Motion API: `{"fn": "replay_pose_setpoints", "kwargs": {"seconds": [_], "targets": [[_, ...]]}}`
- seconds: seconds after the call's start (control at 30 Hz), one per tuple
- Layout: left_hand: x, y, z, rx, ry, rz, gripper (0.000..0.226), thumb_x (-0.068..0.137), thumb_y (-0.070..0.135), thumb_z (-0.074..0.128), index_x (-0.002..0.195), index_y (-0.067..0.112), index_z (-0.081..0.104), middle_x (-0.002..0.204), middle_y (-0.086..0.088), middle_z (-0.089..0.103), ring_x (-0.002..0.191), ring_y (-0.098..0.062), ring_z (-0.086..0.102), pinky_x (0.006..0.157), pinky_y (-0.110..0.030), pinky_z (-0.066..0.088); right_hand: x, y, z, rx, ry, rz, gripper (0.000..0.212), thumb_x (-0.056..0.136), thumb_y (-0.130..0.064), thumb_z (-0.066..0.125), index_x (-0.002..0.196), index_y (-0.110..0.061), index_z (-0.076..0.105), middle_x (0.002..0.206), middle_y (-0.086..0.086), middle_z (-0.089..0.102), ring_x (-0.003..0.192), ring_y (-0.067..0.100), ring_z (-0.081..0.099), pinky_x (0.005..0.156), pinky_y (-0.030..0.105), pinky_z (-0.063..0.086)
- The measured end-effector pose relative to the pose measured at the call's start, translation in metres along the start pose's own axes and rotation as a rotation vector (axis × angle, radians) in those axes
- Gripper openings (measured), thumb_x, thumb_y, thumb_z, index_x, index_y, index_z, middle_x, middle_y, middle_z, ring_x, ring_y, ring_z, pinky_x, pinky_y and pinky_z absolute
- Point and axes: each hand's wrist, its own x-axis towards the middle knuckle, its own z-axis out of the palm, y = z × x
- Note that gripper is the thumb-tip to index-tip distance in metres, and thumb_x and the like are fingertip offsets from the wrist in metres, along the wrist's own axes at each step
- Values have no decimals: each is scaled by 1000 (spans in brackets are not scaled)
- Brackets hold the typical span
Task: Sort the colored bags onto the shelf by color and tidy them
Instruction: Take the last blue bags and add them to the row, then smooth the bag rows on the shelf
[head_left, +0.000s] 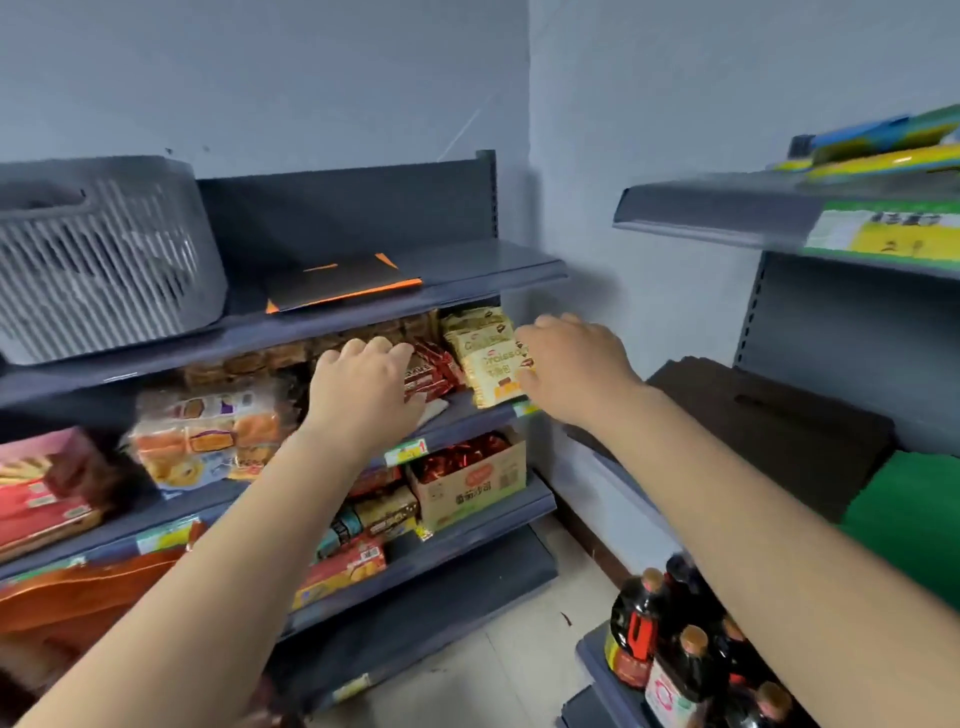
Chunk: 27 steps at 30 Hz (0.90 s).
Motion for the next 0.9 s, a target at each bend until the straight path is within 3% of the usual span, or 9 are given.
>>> {"fn": "replay_pose_setpoints", "kwargs": {"seconds": [0.1, 0.27, 0.53, 0.7, 0.9], "targets": [[9, -45, 13, 24, -17, -70, 48, 90, 43, 49, 131, 17, 48, 129, -5, 53, 121, -28, 46, 97, -40, 37, 42, -29, 19, 10, 7, -54, 28, 93, -27, 47, 116, -13, 54, 118, 5, 55, 114, 27, 48, 76, 33, 36], [27, -96, 35, 19, -45, -169, 45, 93, 40, 48, 131, 18, 47, 128, -5, 53, 120, -28, 46, 97, -39, 35, 103, -62, 52, 37, -31, -140, 34, 94, -33, 46, 122, -16, 52, 121, 5, 54, 117, 27, 46, 82, 36, 42], [79, -148, 76, -12, -58, -292, 42, 92, 35, 50, 129, 16, 50, 126, -6, 54, 117, -29, 47, 94, -40, 36, 206, -80, 106, 146, 6, -282, 38, 97, -36, 45, 130, -17, 50, 125, 3, 53, 117, 23, 47, 88, 37, 40], [112, -178, 92, -51, -37, -396, 43, 93, 31, 50, 133, 15, 50, 130, -6, 54, 119, -30, 47, 94, -40, 35, 277, -91, 129, 253, 0, -348, 42, 99, -36, 40, 137, -18, 45, 137, 2, 49, 125, 23, 45, 94, 37, 40], [141, -202, 107, -80, -22, -489, 40, 93, 32, 52, 130, 14, 51, 129, -4, 54, 119, -28, 47, 94, -38, 35, 341, -105, 163, 168, -94, -443, 43, 102, -36, 30, 137, -14, 43, 139, 5, 48, 127, 24, 44, 98, 38, 37]]}}
